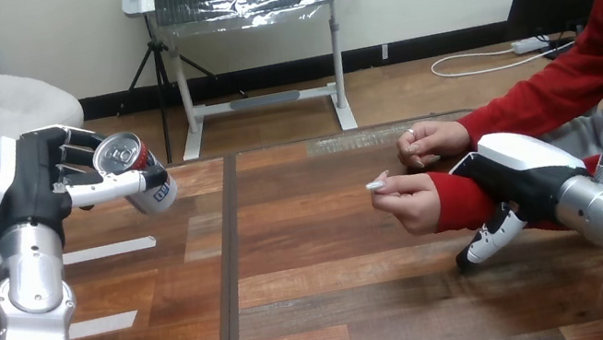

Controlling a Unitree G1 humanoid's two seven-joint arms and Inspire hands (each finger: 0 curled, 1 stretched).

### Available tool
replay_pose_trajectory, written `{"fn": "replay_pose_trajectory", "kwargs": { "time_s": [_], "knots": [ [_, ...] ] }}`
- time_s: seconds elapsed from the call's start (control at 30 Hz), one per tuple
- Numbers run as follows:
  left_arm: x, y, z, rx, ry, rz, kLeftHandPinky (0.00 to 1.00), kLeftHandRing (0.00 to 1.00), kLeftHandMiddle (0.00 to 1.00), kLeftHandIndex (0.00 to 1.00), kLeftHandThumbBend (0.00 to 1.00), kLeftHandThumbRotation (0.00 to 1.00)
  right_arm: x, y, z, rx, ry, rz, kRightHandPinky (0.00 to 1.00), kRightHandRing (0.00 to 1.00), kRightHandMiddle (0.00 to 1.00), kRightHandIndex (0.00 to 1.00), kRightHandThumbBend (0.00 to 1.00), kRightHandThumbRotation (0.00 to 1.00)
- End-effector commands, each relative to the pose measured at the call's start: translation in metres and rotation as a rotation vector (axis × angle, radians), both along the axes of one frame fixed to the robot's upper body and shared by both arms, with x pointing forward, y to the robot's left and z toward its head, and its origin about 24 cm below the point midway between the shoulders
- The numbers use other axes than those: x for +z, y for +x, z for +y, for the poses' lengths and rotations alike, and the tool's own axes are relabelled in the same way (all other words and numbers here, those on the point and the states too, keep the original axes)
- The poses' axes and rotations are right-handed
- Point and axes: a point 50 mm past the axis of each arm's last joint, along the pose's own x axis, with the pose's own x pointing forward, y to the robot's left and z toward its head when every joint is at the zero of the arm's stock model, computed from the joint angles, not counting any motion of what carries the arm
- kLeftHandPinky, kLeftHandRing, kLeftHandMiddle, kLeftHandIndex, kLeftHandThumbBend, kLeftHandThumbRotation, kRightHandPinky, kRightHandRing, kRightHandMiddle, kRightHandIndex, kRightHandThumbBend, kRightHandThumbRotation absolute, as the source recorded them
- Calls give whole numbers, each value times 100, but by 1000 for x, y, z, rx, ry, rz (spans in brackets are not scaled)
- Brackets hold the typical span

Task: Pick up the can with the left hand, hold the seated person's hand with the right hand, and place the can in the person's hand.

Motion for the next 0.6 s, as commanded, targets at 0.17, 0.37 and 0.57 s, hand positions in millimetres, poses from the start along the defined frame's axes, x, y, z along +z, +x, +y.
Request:
{"fn": "replay_pose_trajectory", "kwargs": {
  "time_s": [0.17, 0.37, 0.57],
  "knots": [
    [31, 6, 1, -7, 10, -132, 34, 40, 44, 41, 83, 0, 9, 5, -6, -33, 14, 1, 37, 42, 48, 52, 78, 0],
    [31, 6, 2, -4, 17, -127, 34, 40, 44, 41, 83, 0, 9, 5, -9, -42, 12, 0, 38, 42, 48, 52, 79, 0],
    [32, 6, 2, -8, 13, -130, 33, 40, 44, 42, 83, 0, 10, 6, -10, -42, -5, 6, 39, 43, 49, 53, 78, 0]
  ]
}}
